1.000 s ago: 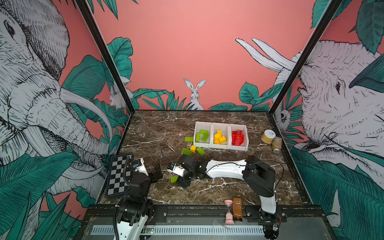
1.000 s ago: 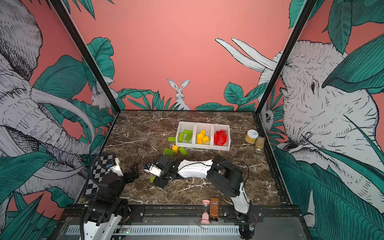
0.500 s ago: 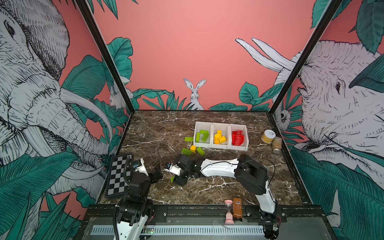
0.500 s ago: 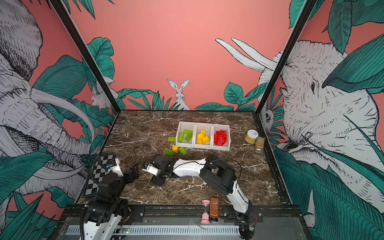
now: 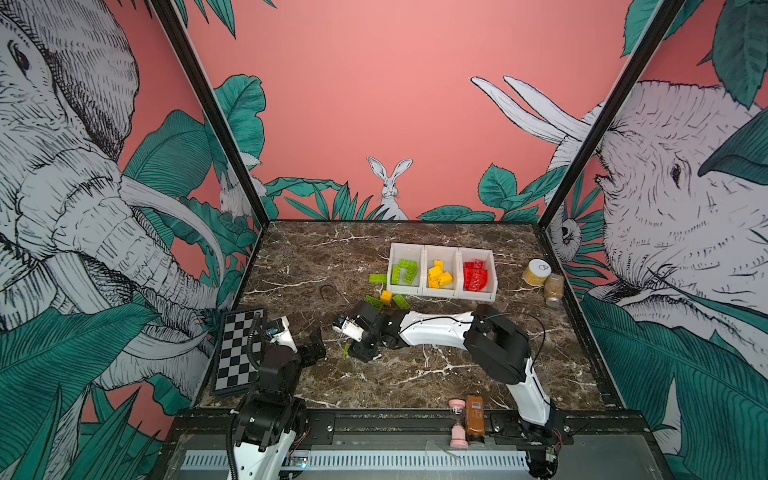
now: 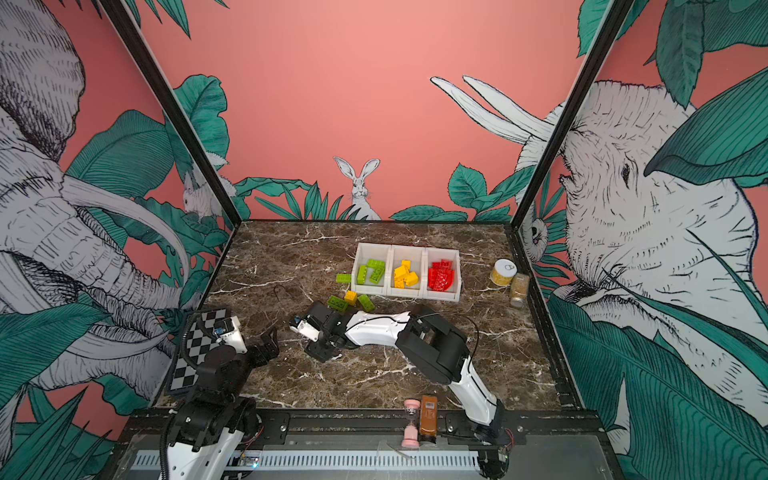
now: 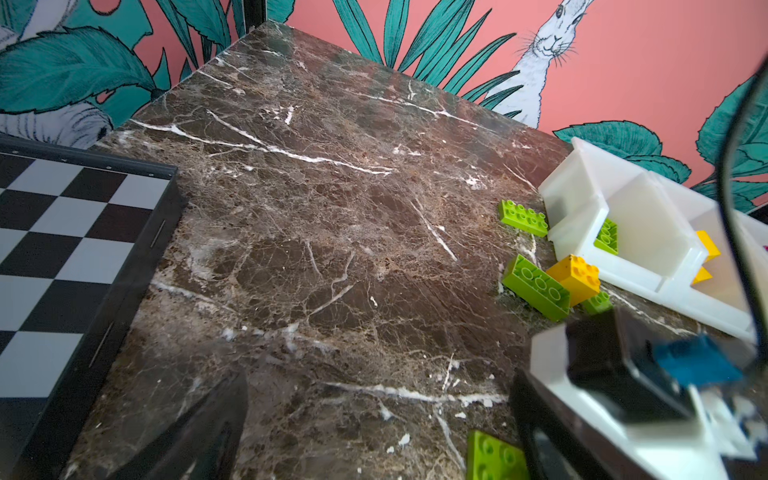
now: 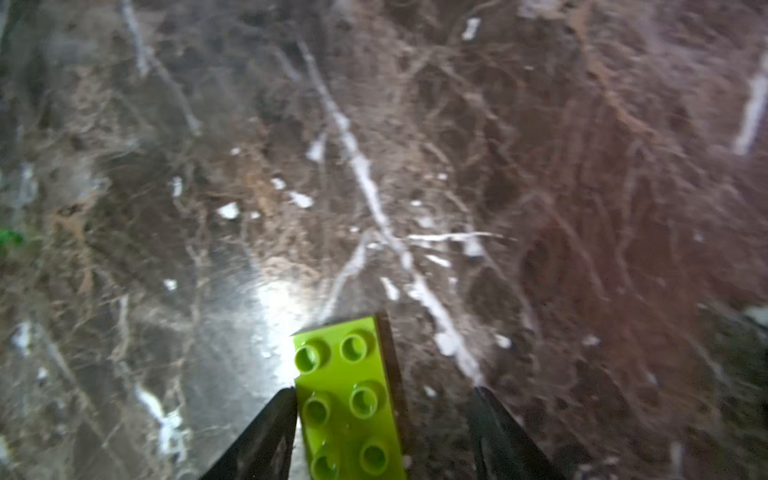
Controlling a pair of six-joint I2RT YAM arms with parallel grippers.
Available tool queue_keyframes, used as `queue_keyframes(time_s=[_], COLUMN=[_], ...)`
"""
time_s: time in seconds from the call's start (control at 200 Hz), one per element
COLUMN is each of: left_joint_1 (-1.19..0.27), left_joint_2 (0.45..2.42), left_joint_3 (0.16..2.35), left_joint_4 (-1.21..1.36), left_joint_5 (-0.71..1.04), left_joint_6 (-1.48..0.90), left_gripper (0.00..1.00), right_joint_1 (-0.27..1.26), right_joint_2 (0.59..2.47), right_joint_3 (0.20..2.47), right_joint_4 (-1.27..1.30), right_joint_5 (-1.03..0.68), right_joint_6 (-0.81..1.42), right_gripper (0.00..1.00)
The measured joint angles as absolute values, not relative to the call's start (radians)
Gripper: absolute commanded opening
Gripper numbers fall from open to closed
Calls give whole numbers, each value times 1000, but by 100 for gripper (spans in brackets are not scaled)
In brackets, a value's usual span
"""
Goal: Sort the legos into containers by color
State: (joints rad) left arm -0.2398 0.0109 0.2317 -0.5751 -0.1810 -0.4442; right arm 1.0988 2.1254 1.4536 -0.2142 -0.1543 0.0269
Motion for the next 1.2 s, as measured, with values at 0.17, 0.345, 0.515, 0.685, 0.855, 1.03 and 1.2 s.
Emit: queue_keyframes(time_s=[0.17, 0.345, 0.515, 0.685, 0.855, 1.03, 1.2], left_joint_1=[-240, -240, -240, -240, -240, -240, -240], left_joint_2=[11, 11, 11, 11, 11, 11, 11], left_joint_3=[232, 232, 232, 231, 231, 231, 231], left_joint_4=[-572, -570, -569, -566, -561, -554, -550], left_joint_5=[-174, -172, -170, -163, -156, -149, -146], left_joint_6=[-442, -440, -436, -433, -430, -426, -426], left_gripper=[99, 99, 99, 99, 99, 99, 99], right_joint_1=[1055, 1054, 1056, 1057, 1061, 1061, 1061], right_joint_2=[2121, 2104, 2100, 2096, 2098, 2099, 2099], right_joint_3=[1439, 1410, 1408, 1399, 1412, 1417, 1415], right_joint_4=[-181, -162, -177, -177, -209, -223, -214], right_joint_5=[-126, -125, -93, -59, -35, -30, -35], right_joint_6=[88, 102, 131, 163, 175, 184, 209], right_gripper=[73, 73, 71, 66, 58, 51, 43])
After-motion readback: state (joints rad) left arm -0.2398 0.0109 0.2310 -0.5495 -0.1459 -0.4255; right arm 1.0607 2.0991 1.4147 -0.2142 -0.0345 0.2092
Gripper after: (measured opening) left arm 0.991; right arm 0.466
